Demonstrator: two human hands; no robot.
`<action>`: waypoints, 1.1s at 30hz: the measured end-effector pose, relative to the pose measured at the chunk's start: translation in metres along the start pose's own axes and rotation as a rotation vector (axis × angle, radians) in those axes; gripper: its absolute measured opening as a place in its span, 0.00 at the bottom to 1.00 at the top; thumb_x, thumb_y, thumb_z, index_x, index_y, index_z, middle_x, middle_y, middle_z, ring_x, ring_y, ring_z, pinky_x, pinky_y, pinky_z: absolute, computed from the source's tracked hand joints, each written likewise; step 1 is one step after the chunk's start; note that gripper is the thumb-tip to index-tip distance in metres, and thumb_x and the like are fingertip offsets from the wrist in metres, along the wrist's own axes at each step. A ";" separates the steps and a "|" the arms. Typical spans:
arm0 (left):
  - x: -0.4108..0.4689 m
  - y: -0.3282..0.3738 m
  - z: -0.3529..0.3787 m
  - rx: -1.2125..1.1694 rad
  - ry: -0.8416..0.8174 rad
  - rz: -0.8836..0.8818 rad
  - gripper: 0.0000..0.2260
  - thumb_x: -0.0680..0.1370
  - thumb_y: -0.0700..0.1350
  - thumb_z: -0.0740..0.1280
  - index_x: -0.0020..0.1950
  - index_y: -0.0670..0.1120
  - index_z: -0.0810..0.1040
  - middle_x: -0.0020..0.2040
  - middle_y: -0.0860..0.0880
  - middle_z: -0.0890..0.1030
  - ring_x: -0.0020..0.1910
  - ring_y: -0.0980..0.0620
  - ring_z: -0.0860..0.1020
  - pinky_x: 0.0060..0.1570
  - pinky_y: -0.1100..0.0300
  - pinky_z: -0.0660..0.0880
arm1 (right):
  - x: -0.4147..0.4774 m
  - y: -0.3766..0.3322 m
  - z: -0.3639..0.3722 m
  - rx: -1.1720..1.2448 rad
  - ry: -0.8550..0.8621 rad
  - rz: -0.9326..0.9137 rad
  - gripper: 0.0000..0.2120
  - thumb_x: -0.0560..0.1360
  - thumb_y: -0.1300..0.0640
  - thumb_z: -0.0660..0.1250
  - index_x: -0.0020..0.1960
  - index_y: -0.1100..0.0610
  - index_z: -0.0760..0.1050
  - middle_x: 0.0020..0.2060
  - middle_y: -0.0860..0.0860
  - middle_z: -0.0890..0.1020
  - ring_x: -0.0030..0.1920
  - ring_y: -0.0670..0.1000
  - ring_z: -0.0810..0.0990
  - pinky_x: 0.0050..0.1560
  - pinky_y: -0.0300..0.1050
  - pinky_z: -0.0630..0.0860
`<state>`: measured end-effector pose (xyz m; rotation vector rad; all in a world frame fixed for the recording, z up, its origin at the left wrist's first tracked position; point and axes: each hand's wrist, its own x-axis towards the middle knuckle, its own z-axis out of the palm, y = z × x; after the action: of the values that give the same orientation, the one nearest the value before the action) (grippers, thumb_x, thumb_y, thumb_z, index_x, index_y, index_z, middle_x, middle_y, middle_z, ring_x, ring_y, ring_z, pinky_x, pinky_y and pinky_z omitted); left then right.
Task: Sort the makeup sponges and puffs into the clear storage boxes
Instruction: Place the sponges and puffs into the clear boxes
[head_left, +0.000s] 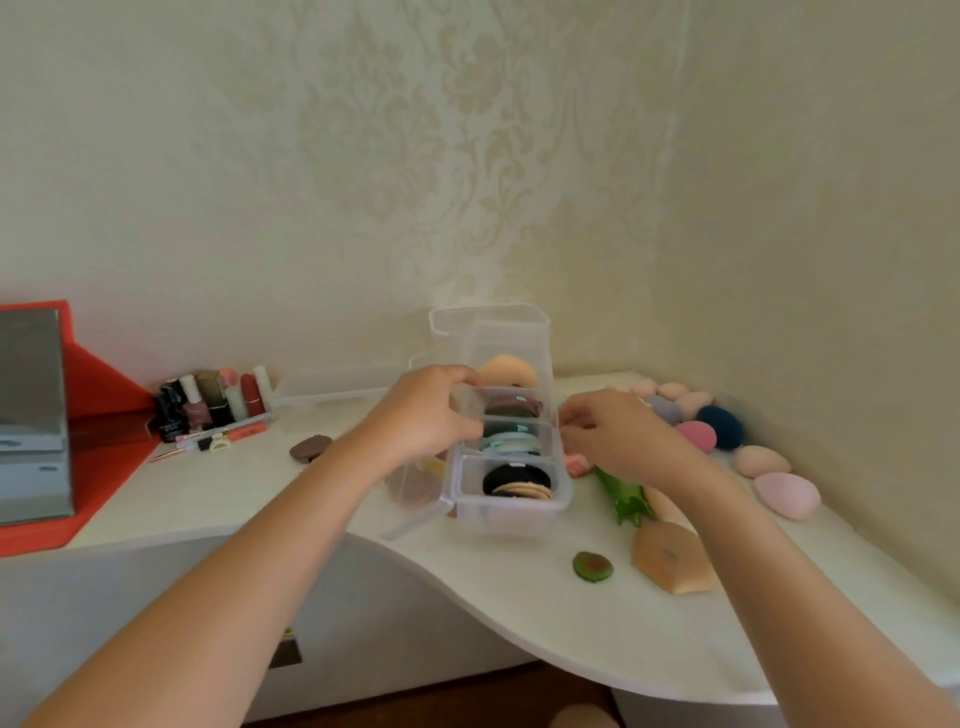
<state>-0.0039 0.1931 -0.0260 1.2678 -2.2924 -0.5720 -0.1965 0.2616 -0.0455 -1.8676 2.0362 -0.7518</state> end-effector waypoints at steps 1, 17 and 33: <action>-0.001 0.001 -0.010 -0.005 0.014 -0.002 0.23 0.72 0.41 0.70 0.65 0.53 0.73 0.31 0.52 0.76 0.20 0.61 0.73 0.23 0.69 0.66 | -0.001 -0.004 -0.002 0.031 0.015 -0.030 0.11 0.77 0.57 0.62 0.56 0.54 0.79 0.50 0.49 0.83 0.49 0.49 0.81 0.49 0.43 0.77; -0.051 -0.067 -0.113 -0.029 0.104 -0.230 0.18 0.72 0.35 0.69 0.59 0.50 0.76 0.33 0.46 0.75 0.19 0.57 0.72 0.20 0.66 0.67 | 0.003 -0.045 0.103 -0.220 -0.137 -0.261 0.12 0.78 0.56 0.60 0.55 0.61 0.76 0.50 0.57 0.80 0.51 0.56 0.77 0.52 0.48 0.74; -0.074 -0.091 -0.097 0.035 -0.068 -0.226 0.21 0.73 0.37 0.70 0.63 0.52 0.74 0.35 0.46 0.71 0.26 0.58 0.72 0.24 0.69 0.70 | 0.033 -0.043 0.122 -0.364 -0.163 -0.137 0.16 0.79 0.57 0.58 0.66 0.58 0.68 0.59 0.54 0.75 0.57 0.52 0.75 0.56 0.43 0.72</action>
<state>0.1476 0.1993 -0.0125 1.5592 -2.2371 -0.6632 -0.1000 0.2048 -0.1183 -2.1990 2.0618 -0.2558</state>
